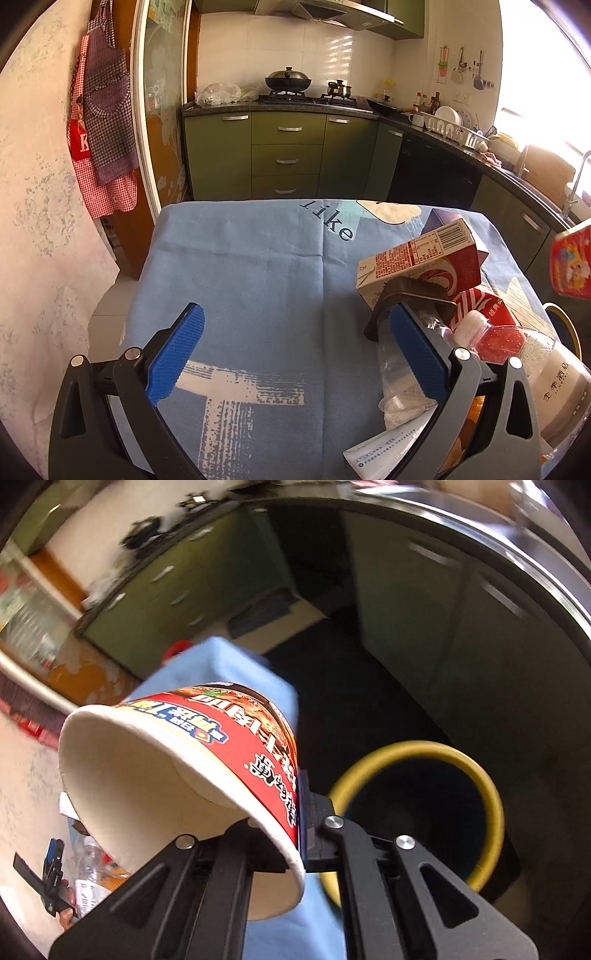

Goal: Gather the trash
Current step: 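Carry the noodle cup over the yellow-rimmed bin and open the right gripper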

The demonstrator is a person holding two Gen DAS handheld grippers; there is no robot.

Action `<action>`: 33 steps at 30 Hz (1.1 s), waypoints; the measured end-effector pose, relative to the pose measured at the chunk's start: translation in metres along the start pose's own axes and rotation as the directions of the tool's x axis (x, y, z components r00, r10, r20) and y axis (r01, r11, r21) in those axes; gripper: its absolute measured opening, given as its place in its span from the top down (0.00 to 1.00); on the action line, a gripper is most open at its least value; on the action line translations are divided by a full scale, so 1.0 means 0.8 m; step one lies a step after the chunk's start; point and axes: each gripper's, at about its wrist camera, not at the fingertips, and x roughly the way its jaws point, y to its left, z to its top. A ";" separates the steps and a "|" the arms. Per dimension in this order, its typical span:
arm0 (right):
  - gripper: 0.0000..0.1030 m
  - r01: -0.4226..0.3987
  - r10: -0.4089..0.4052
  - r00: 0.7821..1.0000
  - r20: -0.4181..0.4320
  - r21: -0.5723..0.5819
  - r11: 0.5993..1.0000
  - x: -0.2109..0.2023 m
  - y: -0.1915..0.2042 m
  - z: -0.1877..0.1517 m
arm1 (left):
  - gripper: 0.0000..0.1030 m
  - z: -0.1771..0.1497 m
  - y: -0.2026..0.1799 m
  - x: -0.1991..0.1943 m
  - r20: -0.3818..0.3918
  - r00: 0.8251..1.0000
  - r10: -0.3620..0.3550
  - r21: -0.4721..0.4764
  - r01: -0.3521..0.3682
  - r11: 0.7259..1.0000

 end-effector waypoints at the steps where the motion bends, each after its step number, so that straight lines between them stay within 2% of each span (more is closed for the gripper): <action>1: 0.97 0.026 -0.025 1.000 -0.015 0.025 0.999 -0.002 -0.018 -0.003 | 0.04 0.000 -0.001 -0.001 0.003 1.000 0.000 0.002 0.000 1.000; 3: 0.97 0.088 -0.083 0.995 -0.062 0.075 0.993 0.003 -0.058 -0.012 | 0.04 -0.001 -0.004 -0.001 0.005 1.000 0.001 0.006 -0.001 1.000; 7: 0.96 0.151 -0.127 0.979 -0.162 0.142 0.978 0.035 -0.110 -0.025 | 0.04 -0.002 -0.006 -0.002 0.006 1.000 0.001 0.014 -0.001 1.000; 13: 0.96 0.183 -0.138 0.960 -0.242 0.171 0.968 0.077 -0.134 -0.030 | 0.04 -0.003 -0.008 -0.002 0.011 1.000 -0.003 0.019 0.003 1.000; 16: 0.88 0.195 -0.144 0.949 -0.280 0.163 0.967 0.090 -0.136 -0.029 | 0.04 -0.003 -0.008 0.000 0.004 1.000 -0.005 0.020 0.005 1.000; 17: 0.76 0.200 -0.148 0.946 -0.287 0.159 0.967 0.096 -0.137 -0.027 | 0.04 -0.003 -0.008 0.001 0.001 1.000 -0.008 0.020 0.008 1.000; 18: 0.66 0.208 -0.157 0.947 -0.281 0.162 0.965 0.100 -0.144 -0.026 | 0.04 -0.003 -0.009 0.001 -0.002 1.000 -0.012 0.021 0.012 1.000; 19: 0.65 0.222 -0.175 0.946 -0.273 0.155 0.963 0.097 -0.142 -0.025 | 0.04 -0.003 -0.009 0.002 -0.003 1.000 -0.014 0.022 0.014 1.000; 28: 0.60 0.185 -0.153 0.964 -0.217 0.136 0.973 0.082 -0.144 -0.040 | 0.04 -0.004 -0.018 0.002 -0.010 0.999 -0.036 0.040 0.037 0.999; 33: 0.58 0.169 -0.145 0.969 -0.202 0.110 0.979 0.074 -0.137 -0.050 | 0.04 0.010 -0.031 -0.013 -0.053 0.992 -0.112 0.012 0.113 0.994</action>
